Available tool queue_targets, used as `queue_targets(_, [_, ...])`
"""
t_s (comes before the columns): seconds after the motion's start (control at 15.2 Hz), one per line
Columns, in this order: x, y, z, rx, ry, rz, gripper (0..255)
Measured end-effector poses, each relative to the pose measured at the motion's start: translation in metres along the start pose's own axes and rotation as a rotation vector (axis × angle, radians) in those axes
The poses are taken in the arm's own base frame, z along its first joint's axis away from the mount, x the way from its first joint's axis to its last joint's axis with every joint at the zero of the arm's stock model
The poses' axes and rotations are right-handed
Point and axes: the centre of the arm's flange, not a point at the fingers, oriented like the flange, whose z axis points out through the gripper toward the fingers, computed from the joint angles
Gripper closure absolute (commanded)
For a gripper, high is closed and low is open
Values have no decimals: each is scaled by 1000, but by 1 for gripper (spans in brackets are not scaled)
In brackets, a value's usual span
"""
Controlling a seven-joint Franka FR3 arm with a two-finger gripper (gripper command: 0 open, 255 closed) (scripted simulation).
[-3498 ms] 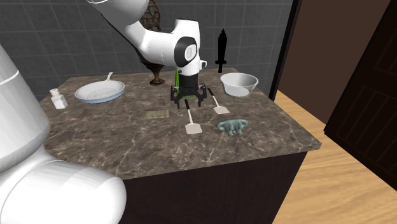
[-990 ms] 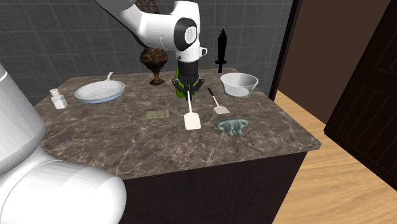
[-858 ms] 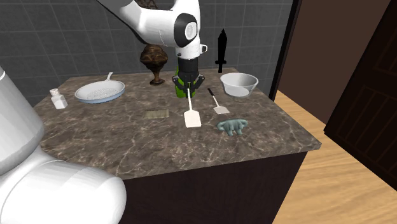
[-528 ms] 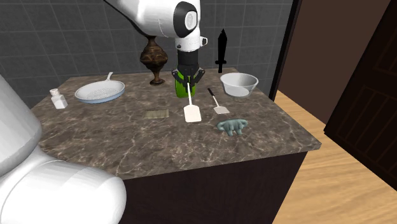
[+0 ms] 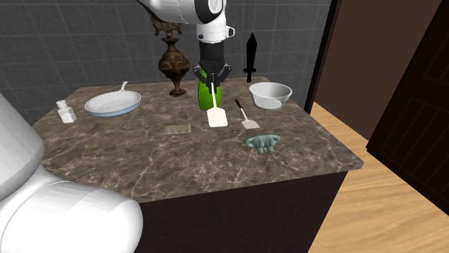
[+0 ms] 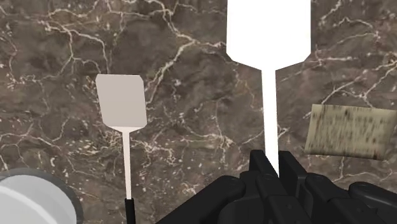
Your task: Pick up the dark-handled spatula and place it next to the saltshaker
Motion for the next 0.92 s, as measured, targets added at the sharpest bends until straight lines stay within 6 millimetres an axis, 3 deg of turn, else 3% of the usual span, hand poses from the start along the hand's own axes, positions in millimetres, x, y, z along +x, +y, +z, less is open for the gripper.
queue_targets(0.2, [2,-15,-5,0,0,-1,255])
queue_targets(0.92, [4,-156,-5,0,0,-1,255])
